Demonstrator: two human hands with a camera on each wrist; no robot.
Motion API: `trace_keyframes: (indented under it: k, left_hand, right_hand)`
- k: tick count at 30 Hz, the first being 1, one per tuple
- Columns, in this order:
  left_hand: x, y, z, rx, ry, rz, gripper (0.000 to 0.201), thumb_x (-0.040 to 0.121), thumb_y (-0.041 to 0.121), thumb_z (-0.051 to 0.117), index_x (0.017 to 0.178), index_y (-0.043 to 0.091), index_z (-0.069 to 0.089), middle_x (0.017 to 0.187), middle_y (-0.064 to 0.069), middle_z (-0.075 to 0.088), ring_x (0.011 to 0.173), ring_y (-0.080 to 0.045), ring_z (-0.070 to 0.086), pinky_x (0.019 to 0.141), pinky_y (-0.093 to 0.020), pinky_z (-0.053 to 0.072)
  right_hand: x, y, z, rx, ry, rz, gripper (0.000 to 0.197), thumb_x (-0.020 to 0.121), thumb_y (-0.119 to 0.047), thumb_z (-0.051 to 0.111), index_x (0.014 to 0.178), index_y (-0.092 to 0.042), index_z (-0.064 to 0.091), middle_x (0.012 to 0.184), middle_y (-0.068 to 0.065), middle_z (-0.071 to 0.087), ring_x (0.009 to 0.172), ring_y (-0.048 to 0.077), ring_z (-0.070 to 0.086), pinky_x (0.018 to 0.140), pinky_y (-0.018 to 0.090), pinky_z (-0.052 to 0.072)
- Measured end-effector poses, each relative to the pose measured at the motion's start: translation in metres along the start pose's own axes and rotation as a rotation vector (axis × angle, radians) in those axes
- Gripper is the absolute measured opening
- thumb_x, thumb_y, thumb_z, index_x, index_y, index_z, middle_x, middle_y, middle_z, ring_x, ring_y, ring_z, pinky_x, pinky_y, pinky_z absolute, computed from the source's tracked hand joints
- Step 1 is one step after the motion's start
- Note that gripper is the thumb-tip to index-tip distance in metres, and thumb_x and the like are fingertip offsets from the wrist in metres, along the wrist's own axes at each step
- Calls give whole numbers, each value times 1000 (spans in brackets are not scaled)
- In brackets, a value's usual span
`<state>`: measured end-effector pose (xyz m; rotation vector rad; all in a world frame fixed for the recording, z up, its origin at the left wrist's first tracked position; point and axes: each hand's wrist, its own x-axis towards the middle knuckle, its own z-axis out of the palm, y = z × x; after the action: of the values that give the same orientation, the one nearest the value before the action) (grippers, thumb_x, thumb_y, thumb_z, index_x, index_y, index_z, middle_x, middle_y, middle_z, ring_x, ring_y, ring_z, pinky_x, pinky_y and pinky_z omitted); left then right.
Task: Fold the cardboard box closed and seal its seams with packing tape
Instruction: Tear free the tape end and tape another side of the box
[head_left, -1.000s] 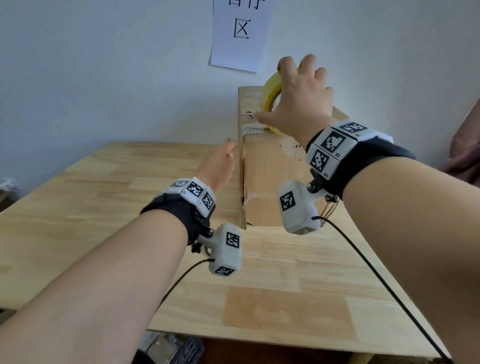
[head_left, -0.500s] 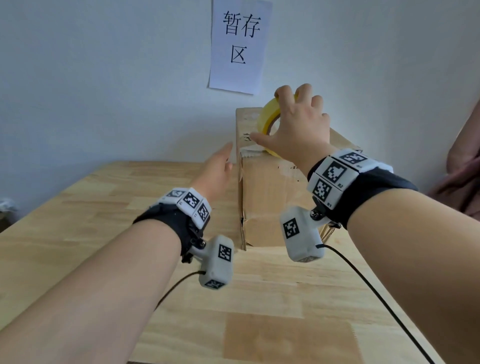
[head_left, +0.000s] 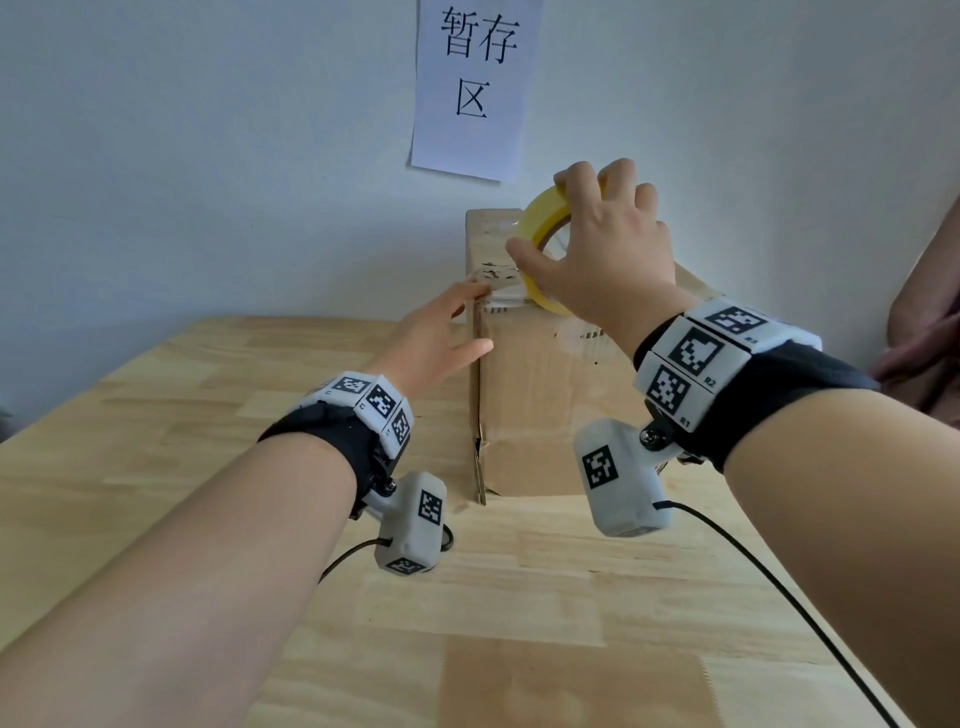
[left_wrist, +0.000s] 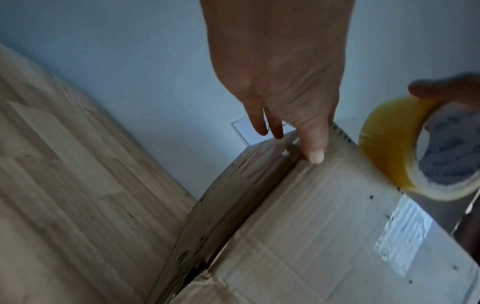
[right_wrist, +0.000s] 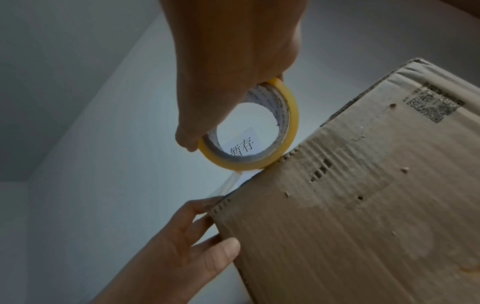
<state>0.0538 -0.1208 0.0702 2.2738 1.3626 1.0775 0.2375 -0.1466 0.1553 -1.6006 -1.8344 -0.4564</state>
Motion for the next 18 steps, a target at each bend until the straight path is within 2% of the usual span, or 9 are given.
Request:
trace_keyframes:
  k: [2, 5, 6, 8, 12, 15, 18]
  left_hand:
    - [-1, -2, 3, 12, -10, -1, 58, 88, 30, 64, 137, 32, 36, 150, 10, 35, 133, -11, 40, 110, -39, 36]
    - [1, 0, 3, 62, -64, 13, 67, 84, 27, 70, 139, 27, 32, 156, 13, 21, 138, -12, 33, 112, -35, 31]
    - [3, 2, 1, 102, -70, 11, 70, 83, 27, 71, 140, 25, 32, 156, 12, 21, 138, -12, 33, 112, -34, 30]
    - [9, 8, -6, 158, -56, -7, 68, 80, 27, 73, 139, 22, 38, 151, 8, 33, 136, -14, 36, 110, -33, 30]
    - [24, 8, -24, 67, -88, 15, 44, 81, 29, 73, 121, 18, 57, 134, 2, 55, 126, -17, 49, 108, -36, 36]
    - [24, 7, -27, 10, -93, 8, 35, 85, 29, 68, 117, 18, 61, 132, 1, 56, 126, -15, 49, 108, -32, 35]
    - [17, 7, -20, 77, -42, 34, 37, 89, 30, 62, 124, 18, 58, 139, 2, 52, 130, -17, 46, 106, -28, 34]
  right_hand:
    - [0, 0, 1, 1, 5, 0, 67, 81, -64, 50, 127, -16, 41, 123, 10, 40, 106, 31, 43, 76, 38, 41]
    - [2, -1, 2, 6, 11, 10, 66, 81, -64, 50, 126, -16, 41, 123, 10, 41, 105, 31, 43, 76, 39, 41]
    - [2, -1, 2, 7, 13, 13, 66, 81, -64, 50, 126, -16, 41, 123, 10, 40, 105, 31, 43, 76, 38, 40]
    - [2, -1, 1, 5, 13, 15, 66, 81, -64, 50, 126, -16, 41, 122, 10, 41, 105, 30, 43, 75, 37, 39]
    - [2, 0, 0, 5, 12, 11, 66, 81, -65, 50, 125, -16, 41, 122, 10, 41, 105, 30, 44, 75, 38, 42]
    - [1, 0, 0, 16, 7, 20, 66, 81, -65, 50, 124, -16, 41, 122, 10, 41, 105, 30, 44, 77, 39, 42]
    - [0, 1, -1, 33, 17, 29, 65, 81, -65, 50, 124, -16, 42, 121, 10, 41, 105, 31, 44, 77, 39, 42]
